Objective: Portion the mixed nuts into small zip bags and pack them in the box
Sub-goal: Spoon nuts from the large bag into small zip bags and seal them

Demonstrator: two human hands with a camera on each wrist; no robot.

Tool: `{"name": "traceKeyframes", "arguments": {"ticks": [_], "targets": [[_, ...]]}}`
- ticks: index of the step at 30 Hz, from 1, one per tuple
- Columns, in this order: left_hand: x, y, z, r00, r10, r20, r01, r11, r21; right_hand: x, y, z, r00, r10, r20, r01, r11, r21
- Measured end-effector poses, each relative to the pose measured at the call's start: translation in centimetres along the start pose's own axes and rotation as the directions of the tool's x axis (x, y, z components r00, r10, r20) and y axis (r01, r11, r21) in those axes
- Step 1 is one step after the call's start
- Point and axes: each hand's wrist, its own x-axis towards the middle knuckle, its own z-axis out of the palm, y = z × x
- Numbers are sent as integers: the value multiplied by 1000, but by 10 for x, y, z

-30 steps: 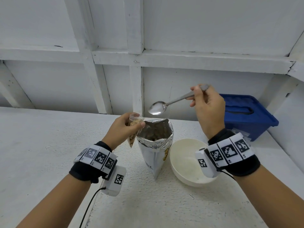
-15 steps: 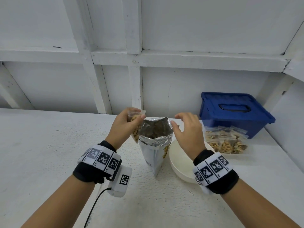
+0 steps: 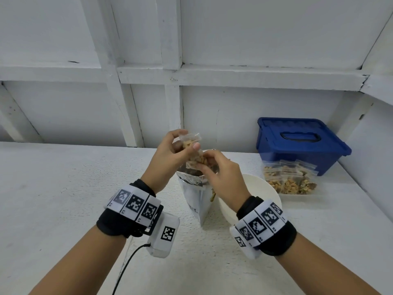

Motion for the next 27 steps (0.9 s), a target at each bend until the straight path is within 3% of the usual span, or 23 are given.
{"name": "traceKeyframes", "arguments": {"ticks": [3,6,10,19,23,27], "targets": [[-1,0,-6,998,0,64,2,1000,-29,-1,-1,-10,995,76,67,-82,992,99],[-2,-3,-5,1000,30,6,-30,1000,4,-3,-1,-16,990,97,106,-108,988,109],[-2,-9,-2,998,67,-7,-66,992,108,-3,-6,-20,992,114,47,-121,971,208],[0,-21,-16,983,139,119,-176,903,393,1,-3,-40,981,196,-1,-188,943,276],[5,-48,-52,991,125,53,-130,766,629,2,8,-91,951,237,-197,-184,950,253],[8,-74,-72,989,125,-79,-40,744,667,-10,47,-141,885,256,-388,-223,966,129]]}}
